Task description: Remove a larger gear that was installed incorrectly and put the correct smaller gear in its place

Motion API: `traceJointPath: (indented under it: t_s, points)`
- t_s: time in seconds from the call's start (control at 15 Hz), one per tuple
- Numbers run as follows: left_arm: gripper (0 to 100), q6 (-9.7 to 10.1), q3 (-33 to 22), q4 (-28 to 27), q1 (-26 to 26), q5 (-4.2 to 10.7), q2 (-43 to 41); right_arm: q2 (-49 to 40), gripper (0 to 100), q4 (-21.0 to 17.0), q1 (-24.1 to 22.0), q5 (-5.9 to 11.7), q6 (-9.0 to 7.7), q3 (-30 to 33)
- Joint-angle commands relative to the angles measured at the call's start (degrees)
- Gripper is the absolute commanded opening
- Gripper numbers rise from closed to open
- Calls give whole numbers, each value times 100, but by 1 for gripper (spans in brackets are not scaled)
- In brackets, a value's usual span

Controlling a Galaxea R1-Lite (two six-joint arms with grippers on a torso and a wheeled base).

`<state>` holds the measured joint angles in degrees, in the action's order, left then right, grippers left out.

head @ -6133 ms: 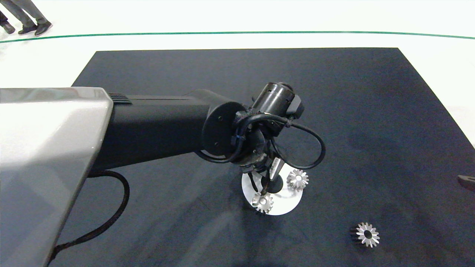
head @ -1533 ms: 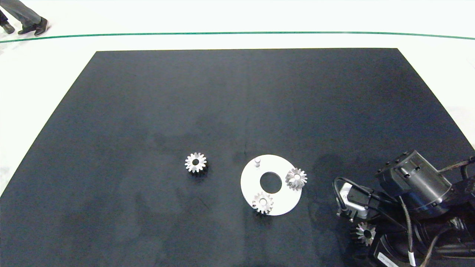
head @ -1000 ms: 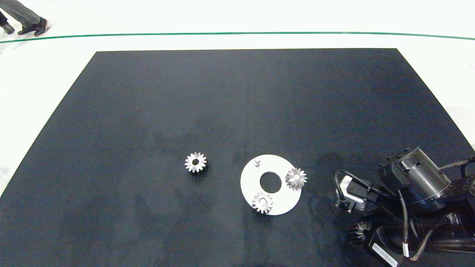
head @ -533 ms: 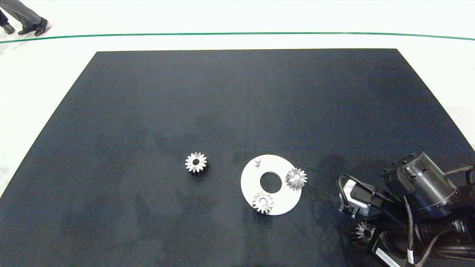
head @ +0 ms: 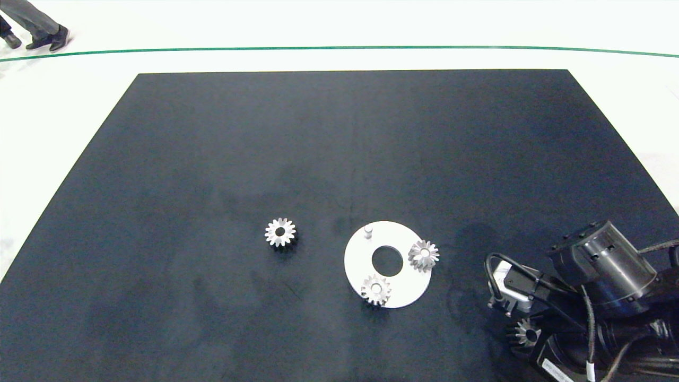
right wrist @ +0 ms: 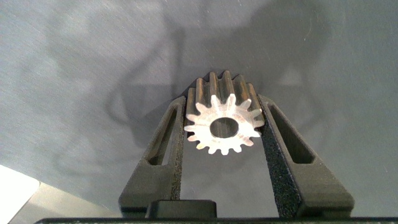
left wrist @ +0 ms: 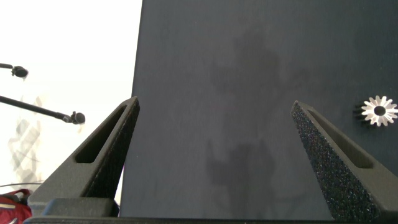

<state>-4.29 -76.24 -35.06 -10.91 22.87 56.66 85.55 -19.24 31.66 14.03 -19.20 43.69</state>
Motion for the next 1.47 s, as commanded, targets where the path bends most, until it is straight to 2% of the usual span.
traceJointPath:
  t_s: [0.07,0.27,0.4,0.47,0.67,0.93,1.07,1.33,1.47]
  points:
    - [100,-2,4,-18,-8,16,29,-311,25,8,42,-6,-22,43]
    - [100,-2,13,-18,-8,16,29,-417,19,-194,121,-14,-40,403]
    - [100,-2,13,-18,-8,16,29,-223,14,-1065,306,-23,13,1607]
    - [100,-2,13,-18,-8,16,29,14,13,-1284,385,-23,13,2100]
    - [100,-2,4,-18,-8,16,38,840,7,-1381,543,-14,13,3392]
    - [100,-2,4,-18,-8,16,29,1851,7,-1794,807,-14,22,4842]
    - [100,-2,-5,-18,-8,16,38,2326,7,-2005,991,-14,92,5589]
    - [100,-2,-22,-18,-8,16,29,2818,7,-2945,1299,-14,268,6863]
    - [100,-2,-22,-10,-8,16,29,3011,7,-3306,1334,-14,268,7090]
